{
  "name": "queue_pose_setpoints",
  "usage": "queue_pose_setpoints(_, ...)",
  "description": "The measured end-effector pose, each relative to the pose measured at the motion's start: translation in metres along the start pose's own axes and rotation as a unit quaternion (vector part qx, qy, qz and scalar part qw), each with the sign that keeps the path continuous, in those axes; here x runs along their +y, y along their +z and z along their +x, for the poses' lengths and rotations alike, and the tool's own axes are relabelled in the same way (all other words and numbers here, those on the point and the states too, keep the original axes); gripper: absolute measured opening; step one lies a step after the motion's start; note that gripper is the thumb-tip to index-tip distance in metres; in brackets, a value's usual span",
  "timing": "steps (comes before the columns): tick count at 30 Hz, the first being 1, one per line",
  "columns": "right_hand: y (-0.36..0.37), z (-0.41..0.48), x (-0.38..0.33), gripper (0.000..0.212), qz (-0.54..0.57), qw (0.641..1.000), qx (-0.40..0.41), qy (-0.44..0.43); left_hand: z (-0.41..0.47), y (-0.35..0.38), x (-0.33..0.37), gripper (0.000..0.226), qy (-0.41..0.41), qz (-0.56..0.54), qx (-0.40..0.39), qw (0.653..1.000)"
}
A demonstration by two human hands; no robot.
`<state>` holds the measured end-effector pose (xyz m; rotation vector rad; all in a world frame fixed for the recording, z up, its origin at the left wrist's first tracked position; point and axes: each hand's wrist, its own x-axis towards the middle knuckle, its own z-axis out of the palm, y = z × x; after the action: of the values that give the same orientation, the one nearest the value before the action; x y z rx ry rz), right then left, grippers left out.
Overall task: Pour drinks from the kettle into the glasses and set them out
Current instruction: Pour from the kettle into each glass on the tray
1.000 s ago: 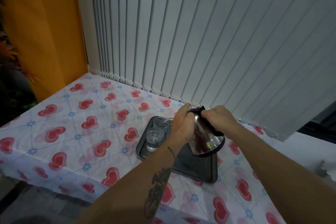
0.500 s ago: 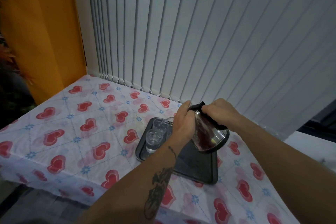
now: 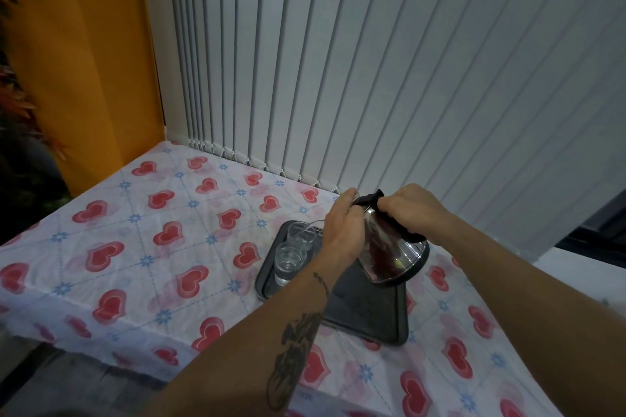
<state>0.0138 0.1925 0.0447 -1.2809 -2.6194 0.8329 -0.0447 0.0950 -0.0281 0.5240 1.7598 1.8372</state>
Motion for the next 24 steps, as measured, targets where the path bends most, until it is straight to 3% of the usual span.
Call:
queue_pose_setpoints(10, -0.0016, -0.0028, 0.0011, 0.032, 0.011, 1.000, 0.001, 0.000, -0.0047, -0.0011, 0.0031, 0.067, 0.000, 0.006, -0.013, 1.000)
queue_pose_setpoints(18, -0.0025, -0.0052, 0.0057, 0.032, 0.020, 1.000, -0.001, -0.003, -0.0055, 0.0002, 0.0017, 0.054, 0.005, -0.006, -0.009, 1.000)
queue_pose_setpoints(24, -0.0029, -0.0063, 0.0095, 0.031, 0.024, 1.000, -0.003, -0.003, -0.0069, 0.0025, -0.0003, 0.060, -0.003, -0.008, -0.007, 1.000)
